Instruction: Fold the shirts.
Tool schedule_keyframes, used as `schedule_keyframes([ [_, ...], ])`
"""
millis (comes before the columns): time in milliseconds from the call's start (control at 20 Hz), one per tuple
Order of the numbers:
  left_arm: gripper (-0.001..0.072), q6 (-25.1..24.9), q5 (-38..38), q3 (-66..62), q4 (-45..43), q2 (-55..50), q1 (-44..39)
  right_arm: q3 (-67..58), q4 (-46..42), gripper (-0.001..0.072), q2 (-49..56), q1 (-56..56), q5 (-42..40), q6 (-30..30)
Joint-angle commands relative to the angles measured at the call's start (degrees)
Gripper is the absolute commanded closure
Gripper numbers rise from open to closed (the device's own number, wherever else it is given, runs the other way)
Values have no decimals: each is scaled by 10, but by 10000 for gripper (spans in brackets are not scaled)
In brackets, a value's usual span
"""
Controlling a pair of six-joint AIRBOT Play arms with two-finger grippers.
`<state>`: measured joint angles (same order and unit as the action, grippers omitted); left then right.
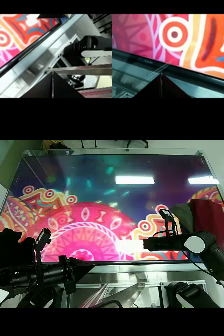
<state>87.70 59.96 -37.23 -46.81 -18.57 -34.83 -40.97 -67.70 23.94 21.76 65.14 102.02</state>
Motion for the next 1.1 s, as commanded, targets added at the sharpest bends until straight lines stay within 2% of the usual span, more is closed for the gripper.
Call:
schedule_keyframes([
  [0,692,0,0,0,0,0,0,0,0,683,0,0,0,0],
  [250,692,9,-7,-1,-5,0,1,0,0,683,0,0,0,0],
  [350,692,85,9,-31,-101,-4,25,0,0,683,0,0,0,0],
  [400,692,127,34,-64,-190,-13,50,0,0,683,0,0,0,0],
  [450,689,149,64,-101,-277,-28,82,0,0,682,0,0,0,0],
  [500,535,152,97,-146,-360,-49,126,0,0,682,-1,0,0,0],
  [550,54,153,119,-185,-431,-73,171,0,0,683,-1,0,0,0],
  [600,24,153,133,-223,-500,-104,227,0,0,683,0,0,0,0],
  [650,24,152,138,-255,-559,-137,288,0,0,683,0,0,0,0],
  [750,23,152,140,-293,-612,-199,413,0,0,683,0,0,0,0],
  [900,24,153,149,-300,-598,-291,619,0,0,683,0,0,0,0],
  [1050,24,140,132,-226,-502,-360,776,0,0,682,-1,0,0,0],
])
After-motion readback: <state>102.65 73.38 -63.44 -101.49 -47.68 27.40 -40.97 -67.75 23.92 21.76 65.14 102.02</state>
